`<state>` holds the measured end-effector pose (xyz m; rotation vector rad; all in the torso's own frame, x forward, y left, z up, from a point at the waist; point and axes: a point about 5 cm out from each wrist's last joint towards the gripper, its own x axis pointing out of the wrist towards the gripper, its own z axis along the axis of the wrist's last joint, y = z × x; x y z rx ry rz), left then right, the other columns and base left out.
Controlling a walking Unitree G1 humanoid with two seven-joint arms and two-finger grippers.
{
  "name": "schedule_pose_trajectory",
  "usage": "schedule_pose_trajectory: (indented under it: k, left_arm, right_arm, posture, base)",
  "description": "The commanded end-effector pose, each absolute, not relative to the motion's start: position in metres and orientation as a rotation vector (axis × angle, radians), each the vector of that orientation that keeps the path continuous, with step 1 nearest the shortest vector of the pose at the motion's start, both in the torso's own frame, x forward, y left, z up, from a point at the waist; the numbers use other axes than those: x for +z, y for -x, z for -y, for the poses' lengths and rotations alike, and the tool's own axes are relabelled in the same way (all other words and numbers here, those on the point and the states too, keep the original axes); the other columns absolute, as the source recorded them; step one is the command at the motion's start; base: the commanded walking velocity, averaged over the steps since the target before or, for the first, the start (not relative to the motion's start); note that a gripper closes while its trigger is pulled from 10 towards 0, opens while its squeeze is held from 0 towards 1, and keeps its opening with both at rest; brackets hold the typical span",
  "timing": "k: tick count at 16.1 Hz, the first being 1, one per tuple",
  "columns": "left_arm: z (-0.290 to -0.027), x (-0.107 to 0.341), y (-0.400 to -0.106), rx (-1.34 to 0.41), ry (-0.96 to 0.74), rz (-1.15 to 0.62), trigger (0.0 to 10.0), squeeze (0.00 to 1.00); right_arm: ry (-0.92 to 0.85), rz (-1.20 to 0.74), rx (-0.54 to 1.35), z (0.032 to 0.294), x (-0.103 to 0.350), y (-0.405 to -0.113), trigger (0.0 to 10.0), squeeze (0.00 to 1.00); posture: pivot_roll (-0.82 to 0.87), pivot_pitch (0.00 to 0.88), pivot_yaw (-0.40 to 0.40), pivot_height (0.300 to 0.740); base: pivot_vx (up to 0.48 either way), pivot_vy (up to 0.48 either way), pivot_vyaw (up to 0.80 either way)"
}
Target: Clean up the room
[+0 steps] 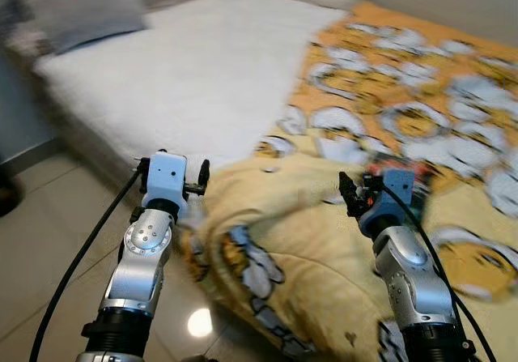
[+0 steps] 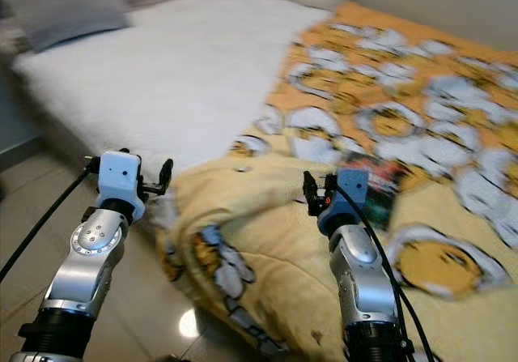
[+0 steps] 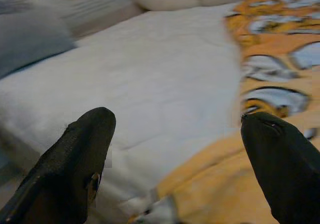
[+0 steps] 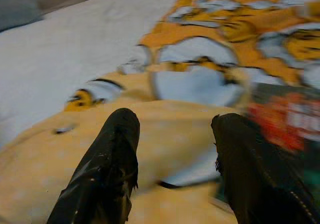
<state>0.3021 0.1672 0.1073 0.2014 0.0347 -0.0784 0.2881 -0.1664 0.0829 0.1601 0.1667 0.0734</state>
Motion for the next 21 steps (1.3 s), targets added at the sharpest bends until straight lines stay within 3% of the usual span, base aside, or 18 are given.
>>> schedule_pose_trajectory:
  k: [1, 5, 17, 21]
  left_arm:
    - [-0.1653, 0.108, -0.3031, -0.095, -0.195, -0.033, 10.0, 0.73]
    - [-0.1669, 0.1087, -0.3059, -0.091, -0.243, -0.032, 10.0, 0.76]
    - [-0.1716, 0.1065, -0.3075, -0.069, -0.247, -0.054, 10.0, 0.76]
    - [-0.1666, 0.1062, -0.3047, -0.099, -0.204, -0.046, 10.0, 0.73]
  right_arm:
    - [-0.168, -0.172, 0.056, 0.168, 0.0824, -0.2855, 10.0, 0.0]
    - [-0.166, -0.167, 0.038, 0.1681, 0.0833, -0.2839, 10.0, 0.0]
    - [-0.131, -0.156, 0.022, 0.1701, 0.0858, -0.287, 10.0, 0.0]
    - [-0.108, -0.149, 0.003, 0.1748, 0.0844, -0.2858, 10.0, 0.0]
  posture:
    - [-0.05, 0.0, 0.016, 0.74]
    - [-0.05, 0.0, 0.029, 0.74]
    - [-0.05, 0.0, 0.038, 0.74]
    - [-0.04, 0.0, 0.049, 0.74]
  base:
    - [0.0, 0.48, -0.8]
    - [0.0, 0.36, -0.6]
    - [0.0, -0.48, 0.0]
    - [0.0, 0.0, 0.0]
